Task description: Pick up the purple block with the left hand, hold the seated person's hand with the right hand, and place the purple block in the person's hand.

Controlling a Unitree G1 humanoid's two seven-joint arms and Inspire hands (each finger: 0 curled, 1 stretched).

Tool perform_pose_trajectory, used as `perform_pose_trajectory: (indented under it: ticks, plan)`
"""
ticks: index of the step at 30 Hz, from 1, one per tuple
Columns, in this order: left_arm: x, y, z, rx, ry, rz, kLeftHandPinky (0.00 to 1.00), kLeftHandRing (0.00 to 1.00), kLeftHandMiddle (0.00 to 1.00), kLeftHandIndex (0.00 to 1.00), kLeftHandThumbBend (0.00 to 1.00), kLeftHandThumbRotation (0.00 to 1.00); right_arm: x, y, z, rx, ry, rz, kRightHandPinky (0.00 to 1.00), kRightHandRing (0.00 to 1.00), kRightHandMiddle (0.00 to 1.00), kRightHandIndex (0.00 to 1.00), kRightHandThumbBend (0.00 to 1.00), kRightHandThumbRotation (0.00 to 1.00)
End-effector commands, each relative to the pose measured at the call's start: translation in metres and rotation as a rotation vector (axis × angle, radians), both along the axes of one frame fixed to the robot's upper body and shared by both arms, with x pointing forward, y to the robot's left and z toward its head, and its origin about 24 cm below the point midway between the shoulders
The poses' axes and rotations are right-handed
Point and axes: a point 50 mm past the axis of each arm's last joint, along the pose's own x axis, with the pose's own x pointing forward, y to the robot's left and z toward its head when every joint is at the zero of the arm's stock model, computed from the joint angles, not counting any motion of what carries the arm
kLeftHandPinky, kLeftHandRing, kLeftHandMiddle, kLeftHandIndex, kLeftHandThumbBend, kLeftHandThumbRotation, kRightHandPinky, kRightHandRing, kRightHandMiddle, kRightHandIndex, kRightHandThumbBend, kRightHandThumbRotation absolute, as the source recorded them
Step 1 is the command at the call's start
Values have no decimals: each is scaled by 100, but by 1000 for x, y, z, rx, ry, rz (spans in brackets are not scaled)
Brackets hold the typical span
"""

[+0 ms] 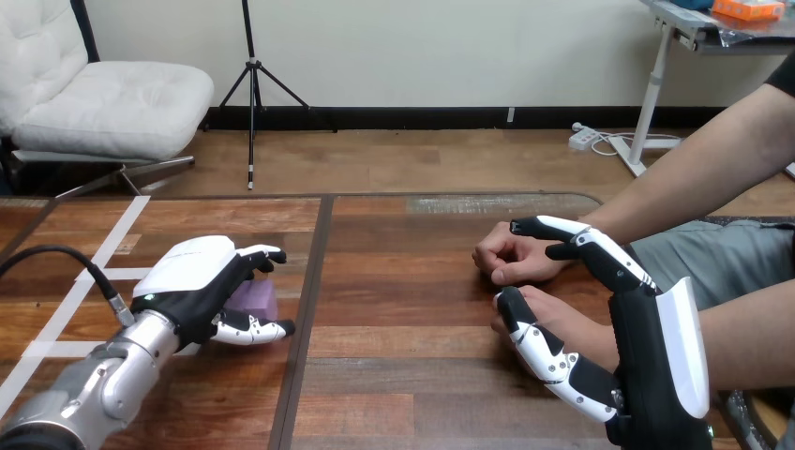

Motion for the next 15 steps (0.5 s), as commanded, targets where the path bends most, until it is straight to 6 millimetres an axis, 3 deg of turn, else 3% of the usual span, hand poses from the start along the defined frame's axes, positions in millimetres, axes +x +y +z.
perform_pose_trajectory:
  ticks: [1, 8, 15]
  plan:
    - [18, -8, 23, -56, -101, 4, 59, 68, 72, 74, 52, 23, 4, -2, 16, -1, -76, 0, 65, 73, 72, 69, 42, 43]
    - [18, -8, 22, -84, -109, 22, 49, 55, 62, 65, 50, 15, 4, -2, 16, -5, -78, -2, 65, 73, 72, 69, 42, 44]
    - [18, -8, 21, -96, -112, 44, 45, 49, 55, 58, 50, 11, 4, -3, 16, -8, -79, 1, 65, 73, 71, 69, 41, 45]
